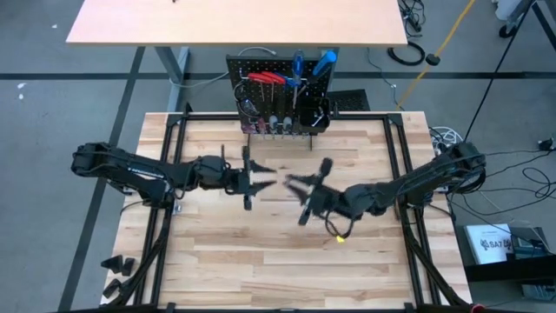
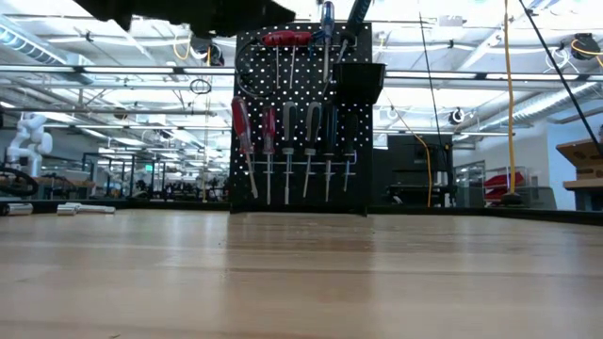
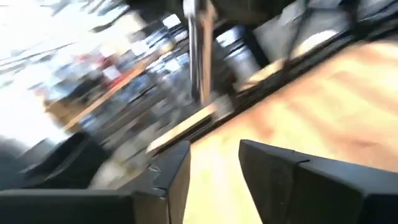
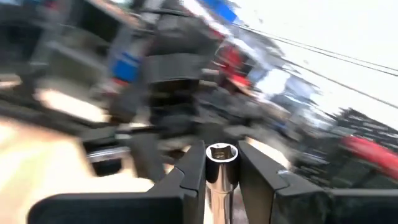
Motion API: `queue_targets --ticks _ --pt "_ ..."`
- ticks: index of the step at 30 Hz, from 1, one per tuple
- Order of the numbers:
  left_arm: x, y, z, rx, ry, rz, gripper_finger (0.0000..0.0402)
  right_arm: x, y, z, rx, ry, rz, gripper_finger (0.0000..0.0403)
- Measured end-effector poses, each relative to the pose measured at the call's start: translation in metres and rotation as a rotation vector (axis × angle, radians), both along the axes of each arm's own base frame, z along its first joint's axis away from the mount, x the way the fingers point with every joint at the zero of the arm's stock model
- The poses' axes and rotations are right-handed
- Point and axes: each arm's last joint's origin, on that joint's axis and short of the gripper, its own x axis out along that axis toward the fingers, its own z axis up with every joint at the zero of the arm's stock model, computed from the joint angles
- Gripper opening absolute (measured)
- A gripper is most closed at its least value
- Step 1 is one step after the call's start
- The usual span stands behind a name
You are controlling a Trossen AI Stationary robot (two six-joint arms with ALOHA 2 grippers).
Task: Hang tools onto peg board
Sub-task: Put the extension bar into the black bin on the peg board
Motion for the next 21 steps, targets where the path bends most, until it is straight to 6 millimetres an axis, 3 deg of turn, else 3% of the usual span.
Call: queue_targets --ticks 4,10,15,21 --pt "-0.014 0.007 0.009 0.022 0.026 0.211 0.0154 -0.024 -0.012 0.030 0.021 -0.053 -0.123 0.0058" --pt "-0.039 0.009 0.020 0.064 0.093 0.240 0.0155 -0.051 -0.065 0.063 0.097 -0.148 -0.277 0.0058" --pt "-0.055 0.010 0.034 0.036 0.046 0.263 0.0156 -0.060 -0.109 0.062 0.223 -0.144 -0.300 0.0058" --pt "-0.058 0.010 0.036 0.005 0.037 0.265 0.0156 -0.058 -0.142 0.052 0.328 -0.136 -0.320 0.0058"
